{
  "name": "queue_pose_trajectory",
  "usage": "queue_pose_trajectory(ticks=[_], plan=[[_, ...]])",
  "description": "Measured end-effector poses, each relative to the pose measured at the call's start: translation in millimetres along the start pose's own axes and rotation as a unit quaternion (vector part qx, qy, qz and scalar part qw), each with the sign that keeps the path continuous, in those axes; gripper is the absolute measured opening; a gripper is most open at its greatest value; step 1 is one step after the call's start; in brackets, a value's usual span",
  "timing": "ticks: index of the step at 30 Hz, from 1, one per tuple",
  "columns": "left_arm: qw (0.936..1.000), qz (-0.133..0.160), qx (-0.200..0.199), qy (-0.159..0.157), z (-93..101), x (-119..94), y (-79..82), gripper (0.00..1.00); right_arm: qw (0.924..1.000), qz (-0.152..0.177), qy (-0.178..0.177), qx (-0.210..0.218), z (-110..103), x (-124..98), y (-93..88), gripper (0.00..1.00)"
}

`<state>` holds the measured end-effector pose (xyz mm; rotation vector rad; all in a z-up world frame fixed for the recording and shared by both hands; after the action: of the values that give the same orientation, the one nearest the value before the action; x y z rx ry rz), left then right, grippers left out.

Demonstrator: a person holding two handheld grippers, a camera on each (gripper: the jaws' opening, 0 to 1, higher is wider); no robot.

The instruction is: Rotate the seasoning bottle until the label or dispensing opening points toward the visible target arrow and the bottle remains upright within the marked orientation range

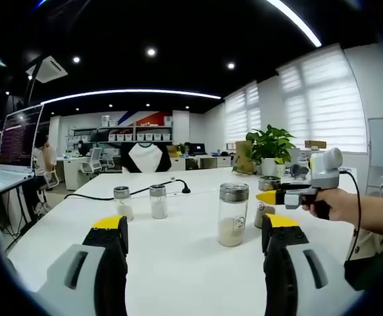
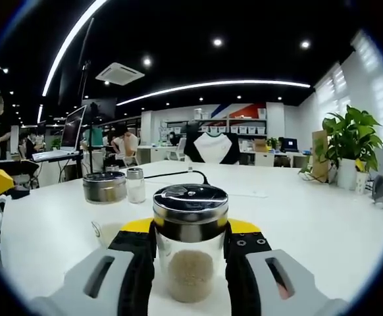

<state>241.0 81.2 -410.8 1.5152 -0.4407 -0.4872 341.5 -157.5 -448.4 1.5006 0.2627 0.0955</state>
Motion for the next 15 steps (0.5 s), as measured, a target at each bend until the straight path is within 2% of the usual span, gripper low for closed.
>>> queue_pose_trajectory(ticks=[15], plan=[[1.0,-0.001,0.001,-0.003,0.8,0.1,0.4,0.88,0.9971,0.003,0.076,0.001,1.2,-3.0,-0.5,0.39]])
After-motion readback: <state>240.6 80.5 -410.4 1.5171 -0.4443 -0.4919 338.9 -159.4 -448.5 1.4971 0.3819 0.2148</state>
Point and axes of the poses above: the point that each gripper's makers call its tool centre point, and the gripper's own axes: x roughly forward along the fingers, z roughly to its right, y roughly out of its top, the point moved 3 cm from there along -x, roughly backward along the fingers, and after that the axes turned 12 degrees about -y, right-handed, at the moved point
